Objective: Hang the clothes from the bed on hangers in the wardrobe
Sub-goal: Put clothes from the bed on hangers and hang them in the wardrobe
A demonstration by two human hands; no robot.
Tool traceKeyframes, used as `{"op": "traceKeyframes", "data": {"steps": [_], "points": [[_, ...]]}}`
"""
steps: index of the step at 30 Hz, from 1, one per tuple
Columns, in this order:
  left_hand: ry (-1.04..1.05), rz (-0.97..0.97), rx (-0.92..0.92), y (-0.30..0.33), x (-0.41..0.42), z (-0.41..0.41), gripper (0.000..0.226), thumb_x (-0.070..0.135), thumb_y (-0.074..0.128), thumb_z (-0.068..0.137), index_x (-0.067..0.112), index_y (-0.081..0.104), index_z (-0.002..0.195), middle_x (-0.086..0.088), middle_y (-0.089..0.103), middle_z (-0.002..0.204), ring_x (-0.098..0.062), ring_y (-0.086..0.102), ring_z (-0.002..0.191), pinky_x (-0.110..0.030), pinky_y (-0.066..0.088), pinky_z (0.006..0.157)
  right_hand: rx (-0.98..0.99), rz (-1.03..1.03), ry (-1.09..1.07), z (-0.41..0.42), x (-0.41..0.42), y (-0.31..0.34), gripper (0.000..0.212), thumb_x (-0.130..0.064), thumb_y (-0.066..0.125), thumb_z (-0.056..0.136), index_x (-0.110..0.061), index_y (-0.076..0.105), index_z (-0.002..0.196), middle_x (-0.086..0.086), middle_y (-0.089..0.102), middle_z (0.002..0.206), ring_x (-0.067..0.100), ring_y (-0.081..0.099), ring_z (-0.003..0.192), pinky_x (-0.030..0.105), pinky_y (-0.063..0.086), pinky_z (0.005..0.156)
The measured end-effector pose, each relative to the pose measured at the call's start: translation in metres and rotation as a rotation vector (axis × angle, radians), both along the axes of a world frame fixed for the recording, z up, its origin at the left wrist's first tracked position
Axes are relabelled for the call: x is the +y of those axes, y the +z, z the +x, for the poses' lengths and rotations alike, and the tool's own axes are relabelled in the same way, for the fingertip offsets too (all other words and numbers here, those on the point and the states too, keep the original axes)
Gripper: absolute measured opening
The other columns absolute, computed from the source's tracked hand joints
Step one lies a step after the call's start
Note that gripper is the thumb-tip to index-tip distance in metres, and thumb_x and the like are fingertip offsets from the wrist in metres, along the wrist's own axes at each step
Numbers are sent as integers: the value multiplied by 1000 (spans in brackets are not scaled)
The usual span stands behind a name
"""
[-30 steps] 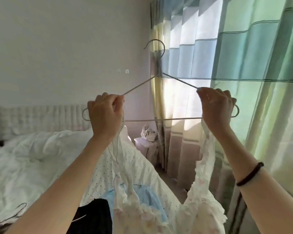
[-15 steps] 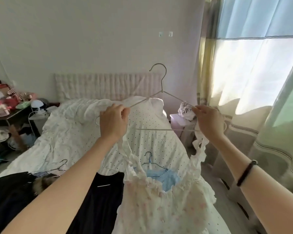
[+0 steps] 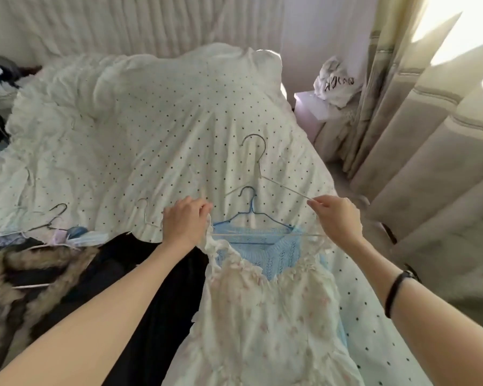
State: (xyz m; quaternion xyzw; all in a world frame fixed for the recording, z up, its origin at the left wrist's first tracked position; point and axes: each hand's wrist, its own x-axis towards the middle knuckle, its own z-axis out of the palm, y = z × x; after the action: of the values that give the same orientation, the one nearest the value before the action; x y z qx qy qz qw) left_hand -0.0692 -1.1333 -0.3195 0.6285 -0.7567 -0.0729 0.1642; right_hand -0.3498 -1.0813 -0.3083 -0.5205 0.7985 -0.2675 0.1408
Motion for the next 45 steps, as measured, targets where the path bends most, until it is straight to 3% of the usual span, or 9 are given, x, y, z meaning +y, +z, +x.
{"op": "traceKeyframes", "data": {"steps": [9, 15, 22, 27, 31, 35, 39, 43, 45], "points": [[59, 209, -88, -160, -77, -26, 27, 28, 41, 98, 17, 65, 102, -9, 56, 101, -27, 49, 100, -37, 34, 82, 29, 247, 64, -21, -73, -176, 28, -29, 46, 96, -19, 68, 110, 8, 68, 107, 31, 55, 105, 45, 44, 89], [124, 398, -125, -201, -97, -37, 22, 28, 41, 95, 20, 61, 100, -8, 54, 107, -26, 47, 105, -39, 32, 86, -14, 326, 91, -33, -82, -212, 28, -20, 45, 95, -14, 65, 113, 11, 64, 114, 31, 56, 104, 40, 44, 87], [-60, 431, -206, -176, -88, -42, 51, 37, 41, 96, 20, 31, 142, -10, 32, 143, -26, 31, 131, -43, 27, 104, -32, 357, 129, -46, -59, -180, 43, -32, 43, 97, -13, 44, 136, 8, 49, 137, 25, 44, 125, 39, 35, 102], [-236, 258, -60, -141, -14, -53, 56, 43, 40, 91, 11, 42, 137, -19, 36, 142, -34, 33, 132, -48, 29, 105, 22, 214, 180, -34, 0, -147, 47, -32, 49, 94, -15, 42, 138, 6, 46, 140, 25, 40, 129, 45, 28, 108], [-361, 244, -177, -121, 56, -46, 55, 44, 35, 85, 16, 48, 130, -16, 47, 136, -28, 35, 128, -50, 36, 100, 68, 225, 193, -14, 71, -116, 52, -39, 46, 95, -17, 37, 141, 2, 40, 145, 22, 32, 136, 49, 20, 113], [-471, 250, -256, -94, 95, -47, 57, 45, 34, 84, 14, 53, 128, -18, 51, 133, -37, 48, 123, -57, 39, 94, 144, 294, 172, -4, 154, -83, 58, -46, 38, 96, -19, 26, 146, 2, 31, 150, 20, 23, 141, 45, 7, 115], [-610, 275, -141, -61, 153, -66, 57, 44, 33, 86, 14, 51, 130, -17, 47, 137, -36, 40, 129, -57, 33, 101, 198, 334, 11, 4, 247, -45, 60, -48, 33, 96, -23, 18, 148, 0, 19, 155, 18, 10, 144, 41, -2, 115], [-810, 316, -48, -48, 231, -81, 54, 43, 34, 87, 16, 47, 132, -16, 48, 136, -35, 42, 127, -57, 35, 98, 139, 314, -260, 38, 351, -18, 76, -67, 10, 88, -20, 31, 144, 4, 32, 150, 23, 23, 141, 42, 4, 113], [-928, 319, -37, -42, 267, -89, 52, 43, 34, 88, 17, 47, 131, -16, 49, 135, -37, 43, 126, -58, 39, 96, 109, 295, -412, 57, 402, -11, 76, -65, 10, 89, -18, 37, 141, 7, 38, 146, 27, 30, 138, 43, 8, 111]]}}
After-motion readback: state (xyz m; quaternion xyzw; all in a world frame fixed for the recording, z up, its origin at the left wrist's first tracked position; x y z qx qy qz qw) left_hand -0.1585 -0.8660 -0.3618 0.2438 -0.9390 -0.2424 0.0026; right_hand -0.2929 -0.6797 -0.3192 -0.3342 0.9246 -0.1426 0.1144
